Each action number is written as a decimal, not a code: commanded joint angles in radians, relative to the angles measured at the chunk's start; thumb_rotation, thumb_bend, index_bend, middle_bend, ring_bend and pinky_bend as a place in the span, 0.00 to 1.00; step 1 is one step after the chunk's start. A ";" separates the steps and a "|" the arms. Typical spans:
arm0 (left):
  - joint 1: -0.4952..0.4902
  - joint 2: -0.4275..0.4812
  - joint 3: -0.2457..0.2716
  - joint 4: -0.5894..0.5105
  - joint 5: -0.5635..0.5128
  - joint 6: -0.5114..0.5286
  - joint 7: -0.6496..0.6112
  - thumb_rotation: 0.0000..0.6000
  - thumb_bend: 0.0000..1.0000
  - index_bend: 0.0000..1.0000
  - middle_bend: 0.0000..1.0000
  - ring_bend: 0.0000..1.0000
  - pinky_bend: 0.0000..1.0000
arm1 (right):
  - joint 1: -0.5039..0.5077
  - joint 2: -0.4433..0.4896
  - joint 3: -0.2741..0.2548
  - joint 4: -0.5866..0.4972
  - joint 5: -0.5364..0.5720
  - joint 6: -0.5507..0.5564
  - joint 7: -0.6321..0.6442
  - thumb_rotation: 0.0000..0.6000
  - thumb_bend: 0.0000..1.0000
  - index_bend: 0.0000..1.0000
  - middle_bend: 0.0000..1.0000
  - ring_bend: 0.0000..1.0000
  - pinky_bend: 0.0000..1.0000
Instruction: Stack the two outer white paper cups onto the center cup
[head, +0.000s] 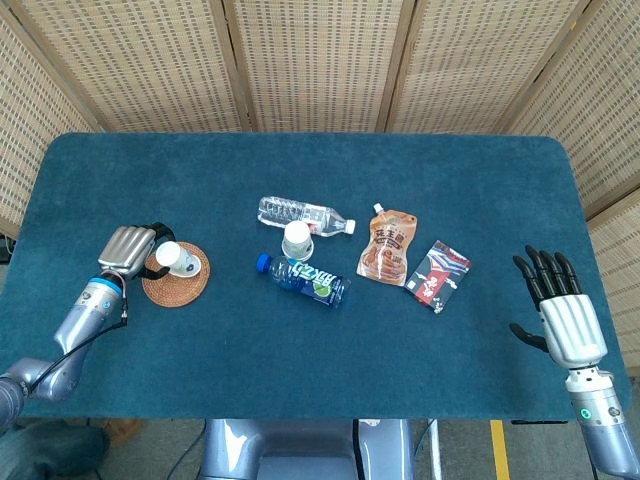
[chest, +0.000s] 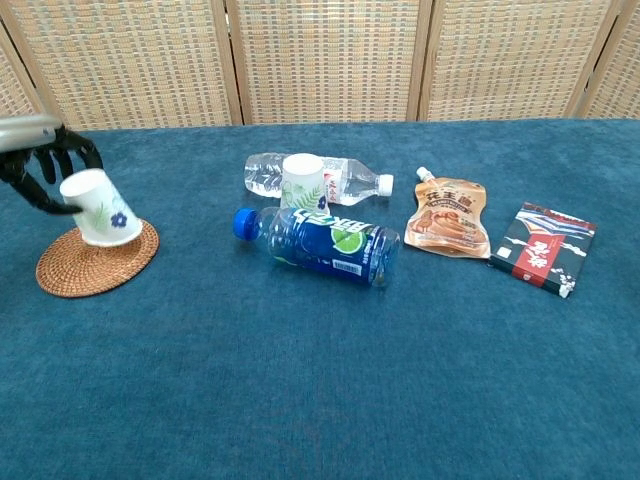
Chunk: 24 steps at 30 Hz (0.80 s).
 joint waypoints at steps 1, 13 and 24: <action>-0.022 0.034 -0.041 -0.048 0.018 0.030 -0.020 1.00 0.33 0.50 0.33 0.39 0.38 | -0.004 0.002 0.005 -0.003 -0.006 -0.003 0.001 1.00 0.00 0.07 0.00 0.00 0.00; -0.251 0.041 -0.187 -0.158 -0.160 -0.081 0.141 1.00 0.31 0.49 0.33 0.39 0.38 | -0.018 0.005 0.032 -0.007 -0.023 -0.025 0.007 1.00 0.00 0.08 0.00 0.00 0.00; -0.403 -0.069 -0.171 -0.117 -0.346 -0.103 0.315 1.00 0.30 0.49 0.33 0.39 0.38 | -0.030 0.019 0.057 -0.002 -0.010 -0.047 0.058 1.00 0.00 0.08 0.00 0.00 0.00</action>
